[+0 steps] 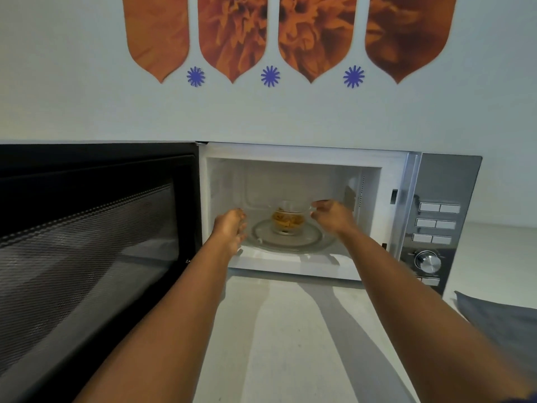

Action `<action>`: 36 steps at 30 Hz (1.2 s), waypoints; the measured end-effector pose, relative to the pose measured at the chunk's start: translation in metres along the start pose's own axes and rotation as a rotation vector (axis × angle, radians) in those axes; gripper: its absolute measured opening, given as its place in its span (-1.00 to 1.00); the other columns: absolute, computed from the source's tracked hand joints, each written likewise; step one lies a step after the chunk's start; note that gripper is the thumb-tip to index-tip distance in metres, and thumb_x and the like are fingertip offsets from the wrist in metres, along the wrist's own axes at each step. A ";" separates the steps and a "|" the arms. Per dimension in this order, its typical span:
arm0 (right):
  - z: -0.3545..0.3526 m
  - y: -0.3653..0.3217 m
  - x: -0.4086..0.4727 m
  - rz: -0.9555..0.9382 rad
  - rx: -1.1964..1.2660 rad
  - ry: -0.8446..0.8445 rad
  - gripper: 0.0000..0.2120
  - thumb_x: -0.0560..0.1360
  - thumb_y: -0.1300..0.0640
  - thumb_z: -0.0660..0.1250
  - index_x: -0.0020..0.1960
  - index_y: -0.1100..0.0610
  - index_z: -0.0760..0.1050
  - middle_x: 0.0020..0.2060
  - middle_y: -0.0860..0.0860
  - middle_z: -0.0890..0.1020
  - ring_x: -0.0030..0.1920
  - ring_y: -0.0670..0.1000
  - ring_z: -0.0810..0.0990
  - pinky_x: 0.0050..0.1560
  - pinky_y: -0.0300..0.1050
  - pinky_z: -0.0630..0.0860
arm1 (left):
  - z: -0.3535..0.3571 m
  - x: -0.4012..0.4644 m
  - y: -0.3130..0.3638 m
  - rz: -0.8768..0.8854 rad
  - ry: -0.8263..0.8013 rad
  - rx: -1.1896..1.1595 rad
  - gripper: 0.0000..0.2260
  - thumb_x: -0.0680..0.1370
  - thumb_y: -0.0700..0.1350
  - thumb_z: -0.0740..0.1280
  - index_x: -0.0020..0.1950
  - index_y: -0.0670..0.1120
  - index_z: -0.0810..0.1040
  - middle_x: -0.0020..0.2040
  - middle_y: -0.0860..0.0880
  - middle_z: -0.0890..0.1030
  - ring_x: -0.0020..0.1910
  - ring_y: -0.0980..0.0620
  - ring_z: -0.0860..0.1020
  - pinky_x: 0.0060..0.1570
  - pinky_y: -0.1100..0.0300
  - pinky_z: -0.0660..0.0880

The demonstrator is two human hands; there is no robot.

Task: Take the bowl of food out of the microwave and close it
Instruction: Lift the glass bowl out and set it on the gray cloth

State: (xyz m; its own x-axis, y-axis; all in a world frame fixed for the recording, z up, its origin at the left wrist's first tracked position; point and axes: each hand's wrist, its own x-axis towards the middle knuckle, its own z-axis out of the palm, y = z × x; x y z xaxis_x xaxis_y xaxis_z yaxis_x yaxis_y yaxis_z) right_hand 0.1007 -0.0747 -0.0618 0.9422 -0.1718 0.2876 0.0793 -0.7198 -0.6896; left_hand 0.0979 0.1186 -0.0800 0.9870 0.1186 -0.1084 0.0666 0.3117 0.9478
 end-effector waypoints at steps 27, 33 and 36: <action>0.056 0.018 0.069 -0.147 -0.207 0.021 -0.78 0.47 0.35 0.26 0.07 0.28 0.59 0.15 0.25 0.56 0.19 0.21 0.52 0.21 -0.12 0.40 | 0.029 0.082 -0.021 -0.101 -0.045 -0.176 -0.66 0.61 -0.15 0.11 0.36 -0.21 0.40 0.11 -0.12 0.47 0.09 -0.08 0.42 0.26 0.00 0.36; 0.049 0.019 0.070 -0.167 -0.236 0.005 -0.76 0.51 0.31 0.22 0.12 0.28 0.57 0.18 0.24 0.55 0.20 0.20 0.51 0.26 -0.10 0.40 | 0.043 0.082 -0.022 -0.126 -0.056 -0.186 -0.63 0.60 -0.12 0.18 0.39 -0.21 0.38 0.09 -0.15 0.42 0.04 -0.09 0.39 0.28 -0.02 0.39; 0.041 0.019 0.070 -0.191 -0.228 0.020 -0.77 0.50 0.30 0.26 0.11 0.29 0.58 0.17 0.25 0.56 0.19 0.20 0.52 0.26 -0.10 0.42 | 0.053 0.080 -0.021 -0.148 -0.100 -0.144 -0.59 0.59 -0.07 0.23 0.41 -0.18 0.35 0.16 -0.18 0.41 0.12 -0.13 0.41 0.29 -0.03 0.39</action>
State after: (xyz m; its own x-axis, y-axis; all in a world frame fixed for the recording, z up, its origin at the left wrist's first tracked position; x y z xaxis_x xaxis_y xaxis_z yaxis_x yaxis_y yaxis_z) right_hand 0.1811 -0.0727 -0.0823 0.9107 -0.0301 0.4120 0.1771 -0.8727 -0.4550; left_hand 0.1833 0.0712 -0.0930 0.9782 -0.0299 -0.2057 0.1969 0.4508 0.8706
